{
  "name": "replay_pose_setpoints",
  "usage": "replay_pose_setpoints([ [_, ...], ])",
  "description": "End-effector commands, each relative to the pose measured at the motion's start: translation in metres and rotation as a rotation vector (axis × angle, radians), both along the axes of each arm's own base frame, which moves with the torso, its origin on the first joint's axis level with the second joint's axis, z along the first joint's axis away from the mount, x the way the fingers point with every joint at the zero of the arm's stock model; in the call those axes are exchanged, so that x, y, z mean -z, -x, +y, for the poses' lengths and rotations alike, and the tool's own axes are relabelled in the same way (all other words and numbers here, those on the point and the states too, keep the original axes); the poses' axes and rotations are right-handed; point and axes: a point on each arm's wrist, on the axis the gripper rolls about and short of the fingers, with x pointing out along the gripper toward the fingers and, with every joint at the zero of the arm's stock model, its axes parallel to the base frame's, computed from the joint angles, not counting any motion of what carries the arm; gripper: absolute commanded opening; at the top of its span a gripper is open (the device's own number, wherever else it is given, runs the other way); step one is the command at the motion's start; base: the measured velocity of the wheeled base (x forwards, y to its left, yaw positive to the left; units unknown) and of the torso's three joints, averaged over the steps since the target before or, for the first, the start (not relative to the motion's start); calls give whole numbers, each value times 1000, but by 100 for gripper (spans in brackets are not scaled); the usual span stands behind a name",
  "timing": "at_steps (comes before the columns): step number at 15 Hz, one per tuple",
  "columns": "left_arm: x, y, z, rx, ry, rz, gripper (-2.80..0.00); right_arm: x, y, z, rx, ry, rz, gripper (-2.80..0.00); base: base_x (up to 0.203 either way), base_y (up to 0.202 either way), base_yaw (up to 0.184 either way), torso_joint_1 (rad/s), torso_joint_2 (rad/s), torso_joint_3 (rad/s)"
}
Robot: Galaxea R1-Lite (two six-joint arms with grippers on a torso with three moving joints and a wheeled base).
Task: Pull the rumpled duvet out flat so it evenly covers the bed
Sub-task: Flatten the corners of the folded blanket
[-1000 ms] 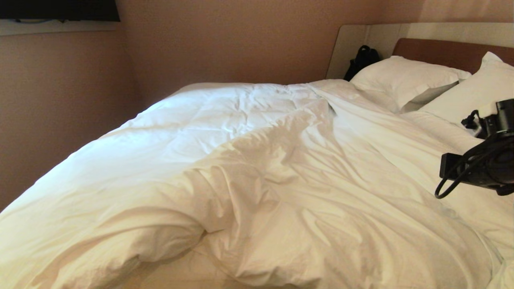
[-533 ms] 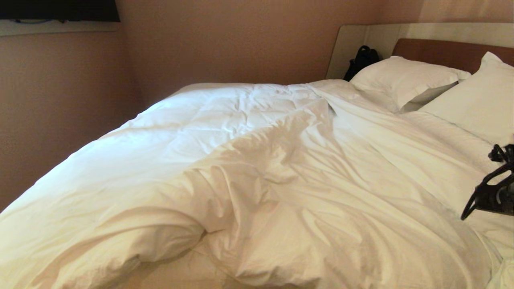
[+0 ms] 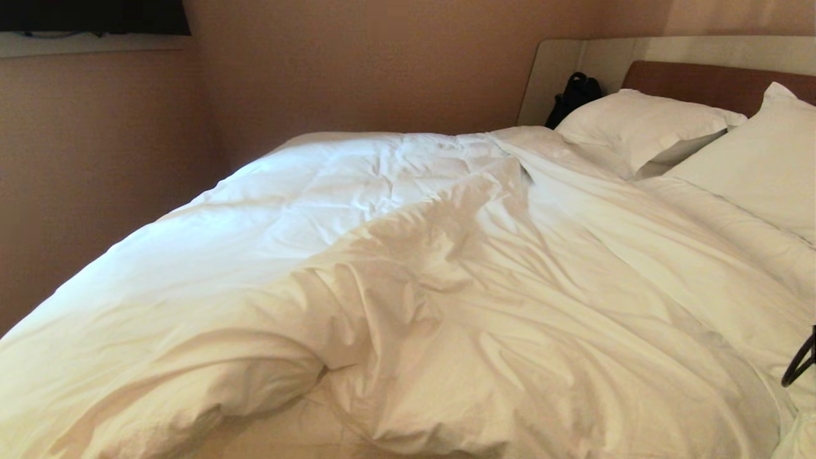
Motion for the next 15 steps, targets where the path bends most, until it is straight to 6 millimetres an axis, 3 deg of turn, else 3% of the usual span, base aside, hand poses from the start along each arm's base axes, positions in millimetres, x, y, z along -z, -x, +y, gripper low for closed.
replay_pose_setpoints([
  [1,0,0,0,0,0,0,-280,-4,4,0,-47,-71,-81,-280,0,0,0,0,0,0],
  [4,0,0,0,0,0,0,-280,11,10,13,-167,-185,-77,-280,0,0,0,0,0,0],
  [7,0,0,0,0,0,0,-280,18,3,12,-165,-231,-73,-280,0,0,0,0,0,0],
  [11,0,0,0,0,0,0,-280,3,5,5,-110,-220,-149,-280,0,0,0,0,0,0],
  [14,0,0,0,0,0,0,-280,9,10,-2,-72,-231,-129,-280,0,0,0,0,0,0],
  [15,0,0,0,0,0,0,-280,13,11,-2,-66,-234,-116,0,0,0,0,0,0,0],
])
